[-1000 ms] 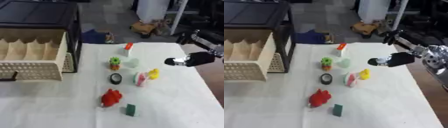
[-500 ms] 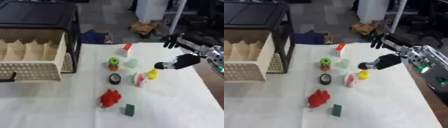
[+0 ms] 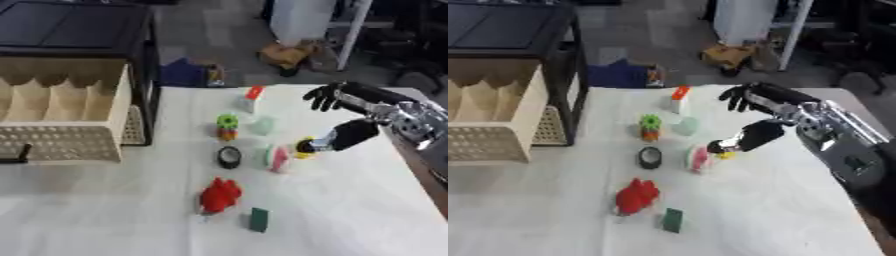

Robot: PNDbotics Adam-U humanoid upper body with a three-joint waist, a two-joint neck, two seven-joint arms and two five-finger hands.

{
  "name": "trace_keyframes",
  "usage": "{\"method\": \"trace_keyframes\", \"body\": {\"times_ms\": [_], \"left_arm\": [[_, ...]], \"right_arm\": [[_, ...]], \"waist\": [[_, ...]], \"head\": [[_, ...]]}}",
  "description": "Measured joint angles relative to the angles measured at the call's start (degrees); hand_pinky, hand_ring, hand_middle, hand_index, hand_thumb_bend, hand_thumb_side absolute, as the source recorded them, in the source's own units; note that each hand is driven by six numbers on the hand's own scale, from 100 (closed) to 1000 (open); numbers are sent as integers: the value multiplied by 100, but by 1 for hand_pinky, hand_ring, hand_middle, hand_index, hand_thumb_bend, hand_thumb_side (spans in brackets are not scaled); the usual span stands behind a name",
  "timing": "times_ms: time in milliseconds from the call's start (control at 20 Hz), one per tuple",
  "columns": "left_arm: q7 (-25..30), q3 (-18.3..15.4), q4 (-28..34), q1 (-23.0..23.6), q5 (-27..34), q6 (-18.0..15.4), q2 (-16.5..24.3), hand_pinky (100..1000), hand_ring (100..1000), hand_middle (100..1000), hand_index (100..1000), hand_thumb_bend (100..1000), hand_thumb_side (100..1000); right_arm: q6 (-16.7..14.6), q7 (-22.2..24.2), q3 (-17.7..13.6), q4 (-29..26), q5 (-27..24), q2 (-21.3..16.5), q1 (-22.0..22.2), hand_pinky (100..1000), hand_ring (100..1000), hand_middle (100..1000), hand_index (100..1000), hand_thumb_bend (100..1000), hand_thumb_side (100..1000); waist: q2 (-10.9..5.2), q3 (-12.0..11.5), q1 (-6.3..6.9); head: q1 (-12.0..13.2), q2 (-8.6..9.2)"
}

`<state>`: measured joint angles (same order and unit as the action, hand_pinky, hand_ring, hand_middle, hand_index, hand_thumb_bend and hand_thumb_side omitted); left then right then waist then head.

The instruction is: Pick up objects from table and place into drawer.

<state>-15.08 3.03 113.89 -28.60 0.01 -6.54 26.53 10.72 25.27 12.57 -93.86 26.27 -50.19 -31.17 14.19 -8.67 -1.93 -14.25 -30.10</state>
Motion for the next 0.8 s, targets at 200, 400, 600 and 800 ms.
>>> {"method": "trace_keyframes", "body": {"times_ms": [200, 400, 600, 800], "left_arm": [[14, 0, 0, -8, 22, -1, -36, 599, 543, 657, 901, 100, 1000], [33, 1, 0, -12, 40, 3, -46, 599, 543, 657, 901, 100, 1000], [40, 1, 0, -13, 49, 0, -49, 600, 543, 658, 901, 100, 1000], [48, 1, 0, -13, 63, 3, -97, 600, 541, 657, 899, 100, 1000]], "right_arm": [[-64, 85, 107, 219, 99, 80, -70, 766, 768, 720, 895, 683, 510], [-147, 169, 195, 503, 174, 133, -155, 763, 767, 714, 892, 685, 506], [-199, 183, 235, 727, 191, 215, -269, 758, 760, 704, 886, 685, 502], [-241, 165, 289, 897, 216, 309, -380, 755, 757, 699, 883, 685, 492]], "waist": [[0, -30, -1], [4, -58, -11], [15, -87, -18], [35, -119, -20]], "head": [[-43, 0], [-66, 0], [-100, 0], [-113, 0]]}}
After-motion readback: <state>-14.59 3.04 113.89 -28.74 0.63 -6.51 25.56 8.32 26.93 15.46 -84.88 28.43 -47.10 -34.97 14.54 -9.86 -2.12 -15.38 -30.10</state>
